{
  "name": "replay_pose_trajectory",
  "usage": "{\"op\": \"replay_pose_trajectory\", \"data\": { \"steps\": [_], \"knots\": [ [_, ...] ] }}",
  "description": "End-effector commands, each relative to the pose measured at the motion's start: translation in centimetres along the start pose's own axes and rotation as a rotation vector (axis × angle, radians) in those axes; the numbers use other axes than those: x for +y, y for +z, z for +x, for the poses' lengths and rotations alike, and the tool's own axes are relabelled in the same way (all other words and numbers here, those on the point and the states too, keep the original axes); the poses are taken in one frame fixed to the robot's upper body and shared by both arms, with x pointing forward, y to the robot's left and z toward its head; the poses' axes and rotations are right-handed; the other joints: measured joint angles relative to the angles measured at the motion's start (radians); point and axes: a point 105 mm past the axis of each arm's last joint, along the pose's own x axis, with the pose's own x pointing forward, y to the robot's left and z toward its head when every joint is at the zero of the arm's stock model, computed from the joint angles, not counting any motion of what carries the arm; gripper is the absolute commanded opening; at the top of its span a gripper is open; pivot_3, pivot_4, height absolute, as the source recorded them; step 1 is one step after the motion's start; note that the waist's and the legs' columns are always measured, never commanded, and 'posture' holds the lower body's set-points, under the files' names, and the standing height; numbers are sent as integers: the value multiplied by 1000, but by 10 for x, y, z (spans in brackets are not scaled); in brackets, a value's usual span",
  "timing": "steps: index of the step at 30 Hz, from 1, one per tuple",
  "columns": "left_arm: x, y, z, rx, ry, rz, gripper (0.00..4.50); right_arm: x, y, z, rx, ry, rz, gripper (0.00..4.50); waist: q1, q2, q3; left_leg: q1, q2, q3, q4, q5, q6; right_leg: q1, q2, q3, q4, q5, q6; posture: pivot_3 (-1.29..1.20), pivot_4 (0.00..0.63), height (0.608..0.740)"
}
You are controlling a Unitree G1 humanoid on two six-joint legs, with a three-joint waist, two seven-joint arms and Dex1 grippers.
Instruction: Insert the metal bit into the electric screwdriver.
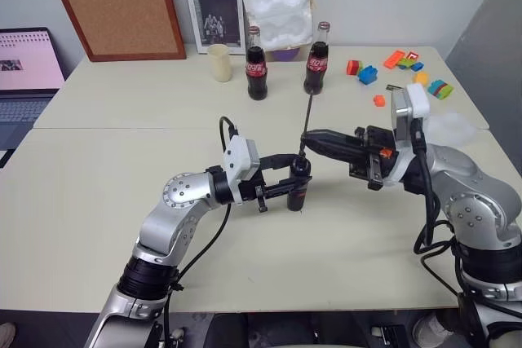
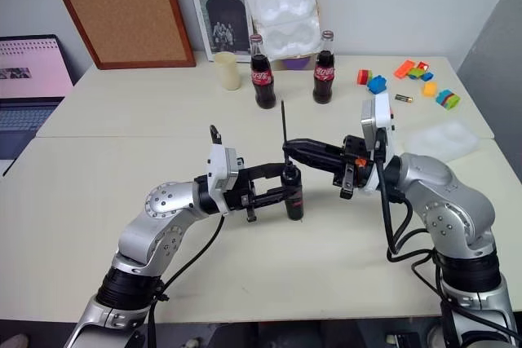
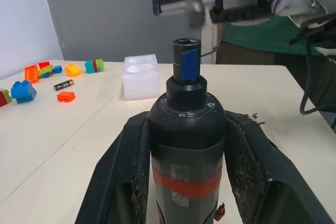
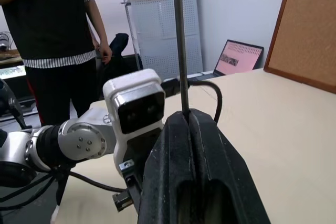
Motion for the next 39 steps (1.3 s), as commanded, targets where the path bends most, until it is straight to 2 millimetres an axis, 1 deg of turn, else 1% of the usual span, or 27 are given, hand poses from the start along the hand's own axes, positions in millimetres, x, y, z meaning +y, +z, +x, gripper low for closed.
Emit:
{"op": "replay_pose_trajectory", "data": {
  "steps": [1,12,26,33,39],
  "knots": [
    [1,1,-1,18,0,24,1636,4,8,-2,-18,14,-56,0,0,0,0,0,0,0,0,0,0,0,0,0,0,0,0,0,150,740],
    [0,1,-1,21,-3,25,1636,-1,4,-4,-23,-11,-67,0,0,0,0,0,0,0,0,0,0,0,0,0,0,0,1,0,150,740],
    [-2,0,-1,22,-13,24,1636,-5,4,-1,-36,-37,-71,0,0,0,0,0,0,0,0,0,0,0,0,0,0,1,0,0,150,740],
    [-2,0,-1,22,-13,25,1636,-3,0,0,-2,-25,-88,0,0,0,0,0,0,0,0,0,0,0,0,0,0,1,0,0,150,740],
    [-2,0,0,21,-12,26,1636,6,-9,0,62,24,-120,0,0,0,0,0,0,0,0,0,0,0,0,0,0,1,1,0,150,740]
  ]
}}
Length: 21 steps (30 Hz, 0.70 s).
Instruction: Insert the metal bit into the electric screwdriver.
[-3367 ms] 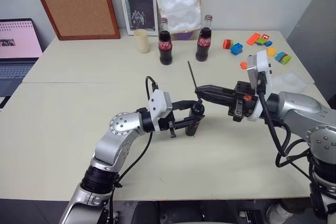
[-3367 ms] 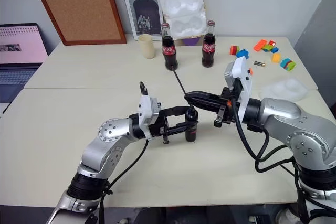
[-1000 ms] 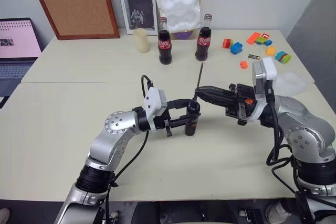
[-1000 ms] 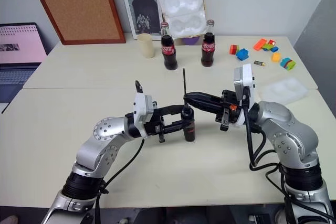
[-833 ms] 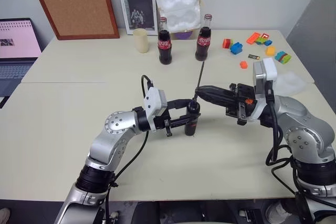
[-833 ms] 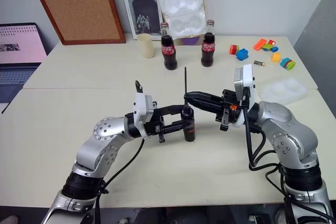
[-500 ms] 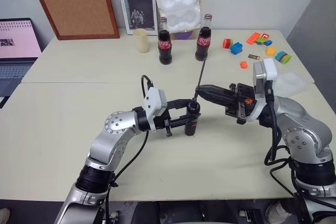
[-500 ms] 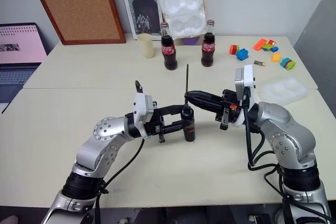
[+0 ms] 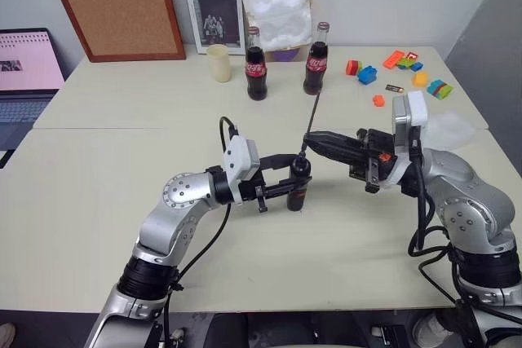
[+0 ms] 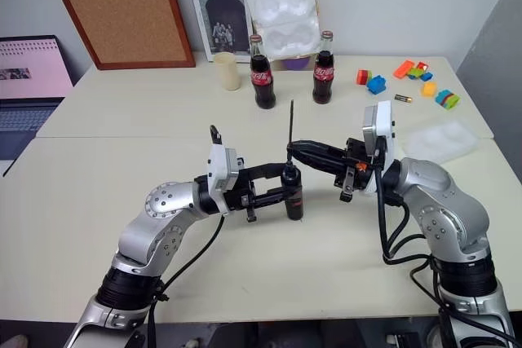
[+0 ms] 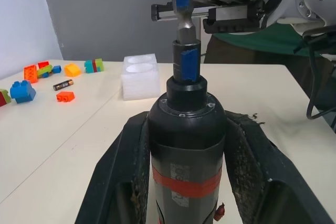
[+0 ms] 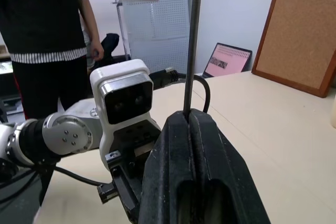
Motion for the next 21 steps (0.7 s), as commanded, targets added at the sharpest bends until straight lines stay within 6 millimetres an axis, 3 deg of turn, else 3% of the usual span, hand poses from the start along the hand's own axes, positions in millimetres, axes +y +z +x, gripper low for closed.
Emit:
{"op": "replay_pose_trajectory", "data": {
  "steps": [1,8,21],
  "knots": [
    [-2,1,0,18,-11,25,1636,10,-5,2,63,50,-35,0,0,0,0,0,0,0,0,0,0,0,0,0,0,0,0,0,150,740],
    [-2,1,0,19,-13,28,1636,6,-17,0,173,1,3,0,0,0,0,1,0,0,0,0,0,1,0,0,0,-1,-1,0,150,740],
    [-2,1,0,21,-22,38,1636,1,-10,0,248,24,92,0,0,0,0,3,0,0,0,0,0,3,0,0,0,-1,-2,0,150,740]
  ]
}}
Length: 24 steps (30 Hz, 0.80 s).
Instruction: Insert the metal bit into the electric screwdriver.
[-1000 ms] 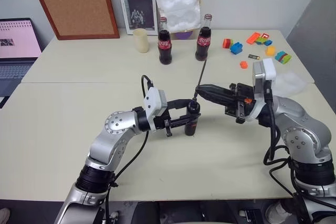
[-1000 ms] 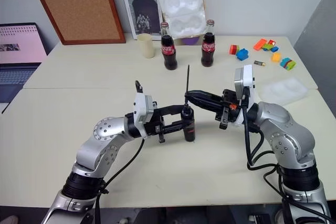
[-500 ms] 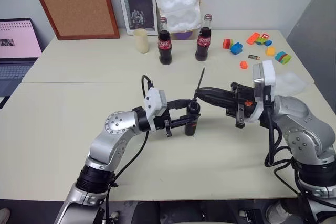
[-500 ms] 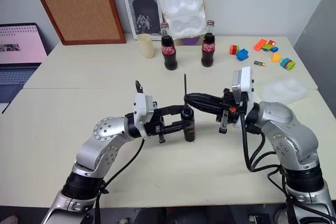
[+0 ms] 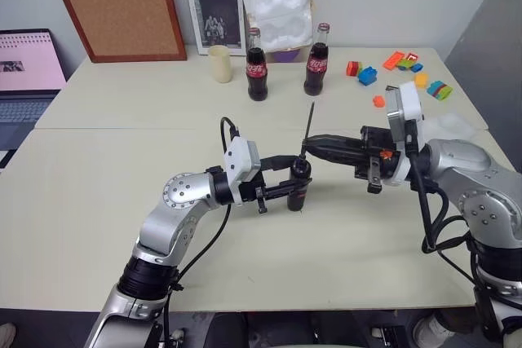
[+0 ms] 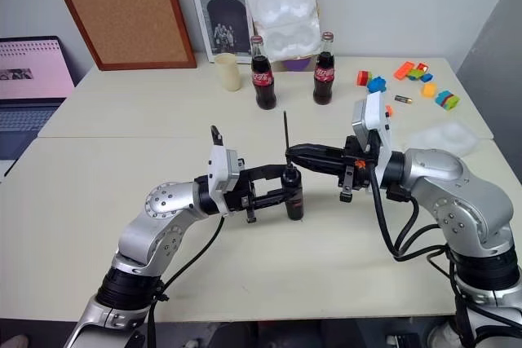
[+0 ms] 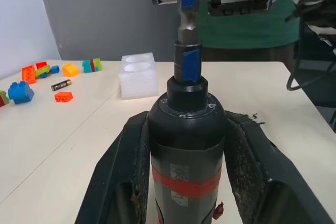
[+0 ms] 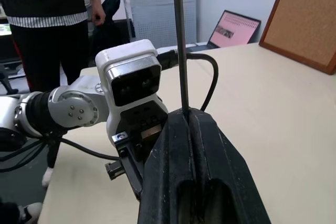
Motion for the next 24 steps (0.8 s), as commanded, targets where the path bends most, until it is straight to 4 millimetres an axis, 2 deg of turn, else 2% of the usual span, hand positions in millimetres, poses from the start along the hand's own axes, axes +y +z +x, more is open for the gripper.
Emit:
{"op": "replay_pose_trajectory", "data": {
  "steps": [1,8,24],
  "knots": [
    [-1,2,1,13,-8,30,1636,-3,-16,1,90,14,66,0,0,0,0,0,0,0,0,0,0,0,0,0,0,0,0,0,150,740],
    [-2,2,1,9,-7,27,1636,6,-19,2,130,89,64,0,1,0,0,0,0,0,0,0,0,0,0,0,0,0,0,0,150,740],
    [-1,2,2,9,-22,32,1635,-1,-17,0,201,254,28,0,1,0,0,0,0,0,0,0,0,0,0,0,0,0,0,0,150,740]
  ]
}}
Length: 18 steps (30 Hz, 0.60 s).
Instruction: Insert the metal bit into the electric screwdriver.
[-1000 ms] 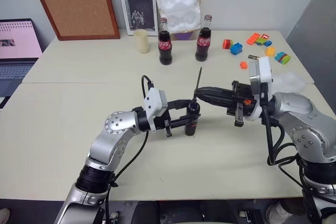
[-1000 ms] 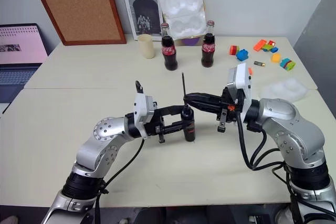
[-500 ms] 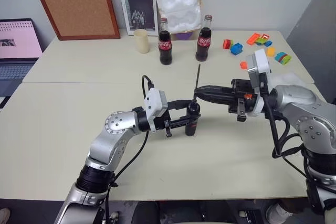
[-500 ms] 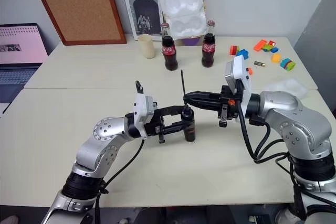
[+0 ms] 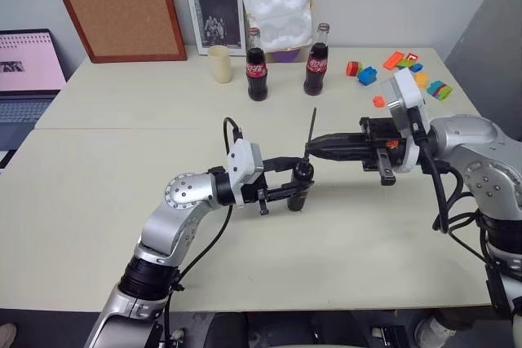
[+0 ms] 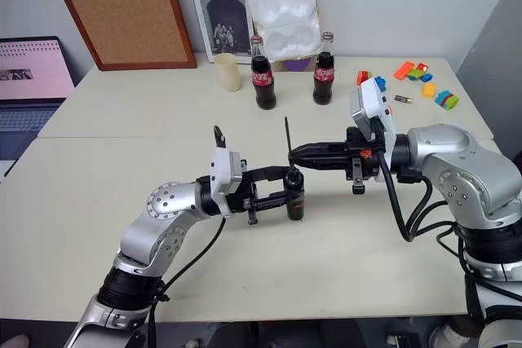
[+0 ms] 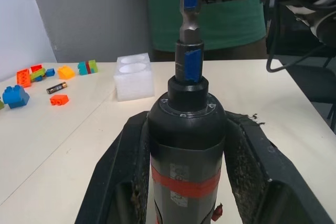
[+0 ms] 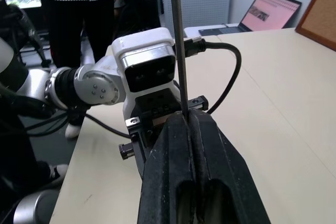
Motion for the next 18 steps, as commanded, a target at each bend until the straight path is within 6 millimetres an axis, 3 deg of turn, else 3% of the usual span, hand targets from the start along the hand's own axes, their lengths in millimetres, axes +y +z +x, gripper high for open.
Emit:
{"op": "replay_pose_trajectory", "data": {
  "steps": [1,18],
  "knots": [
    [2,2,-1,10,0,15,1635,5,-21,7,88,98,62,0,0,0,0,0,0,0,0,0,0,0,0,0,0,0,0,0,150,740],
    [4,4,-4,12,4,24,1635,-2,-14,14,32,257,30,0,0,0,0,0,0,0,0,0,0,0,0,0,0,1,2,0,150,740]
  ]
}}
